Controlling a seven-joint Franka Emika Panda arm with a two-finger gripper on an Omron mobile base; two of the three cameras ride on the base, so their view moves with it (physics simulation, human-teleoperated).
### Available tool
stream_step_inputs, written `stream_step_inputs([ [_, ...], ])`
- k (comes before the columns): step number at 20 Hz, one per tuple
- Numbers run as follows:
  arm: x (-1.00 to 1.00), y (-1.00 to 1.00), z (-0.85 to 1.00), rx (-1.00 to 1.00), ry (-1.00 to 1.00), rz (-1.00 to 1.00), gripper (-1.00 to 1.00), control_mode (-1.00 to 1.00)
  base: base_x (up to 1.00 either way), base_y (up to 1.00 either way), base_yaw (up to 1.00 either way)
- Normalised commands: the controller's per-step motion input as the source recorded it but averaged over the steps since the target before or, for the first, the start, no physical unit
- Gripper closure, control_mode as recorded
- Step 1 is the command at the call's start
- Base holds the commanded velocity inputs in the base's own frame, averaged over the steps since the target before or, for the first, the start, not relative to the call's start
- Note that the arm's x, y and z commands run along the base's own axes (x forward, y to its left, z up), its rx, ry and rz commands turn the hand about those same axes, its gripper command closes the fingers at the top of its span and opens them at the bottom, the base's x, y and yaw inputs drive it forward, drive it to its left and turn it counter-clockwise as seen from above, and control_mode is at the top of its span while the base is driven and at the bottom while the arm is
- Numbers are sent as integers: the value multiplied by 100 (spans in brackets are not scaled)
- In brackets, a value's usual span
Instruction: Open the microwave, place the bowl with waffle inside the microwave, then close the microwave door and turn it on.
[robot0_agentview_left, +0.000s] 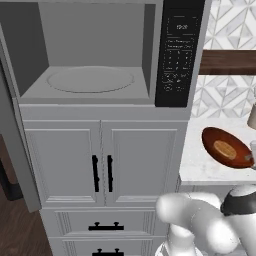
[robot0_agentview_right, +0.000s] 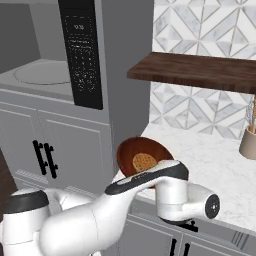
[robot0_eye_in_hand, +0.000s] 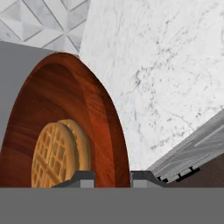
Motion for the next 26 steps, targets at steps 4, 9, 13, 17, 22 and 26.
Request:
stream_step_inputs([
  [4,-59,55,56,0,0,-7,100,-100,0,0,0],
  [9,-55,62,42,-2,0,-7,100,-100,0,0,0],
  [13,-76,55,33,0,0,-13,100,-100,0,0,0],
  [17,-76,59,36,-1,0,-12,100,-100,0,0,0],
  [22,-53,79,50,-8,0,-6,100,-100,0,0,0],
  [26,-22,88,62,-11,-5,0,100,-100,0,0,0],
])
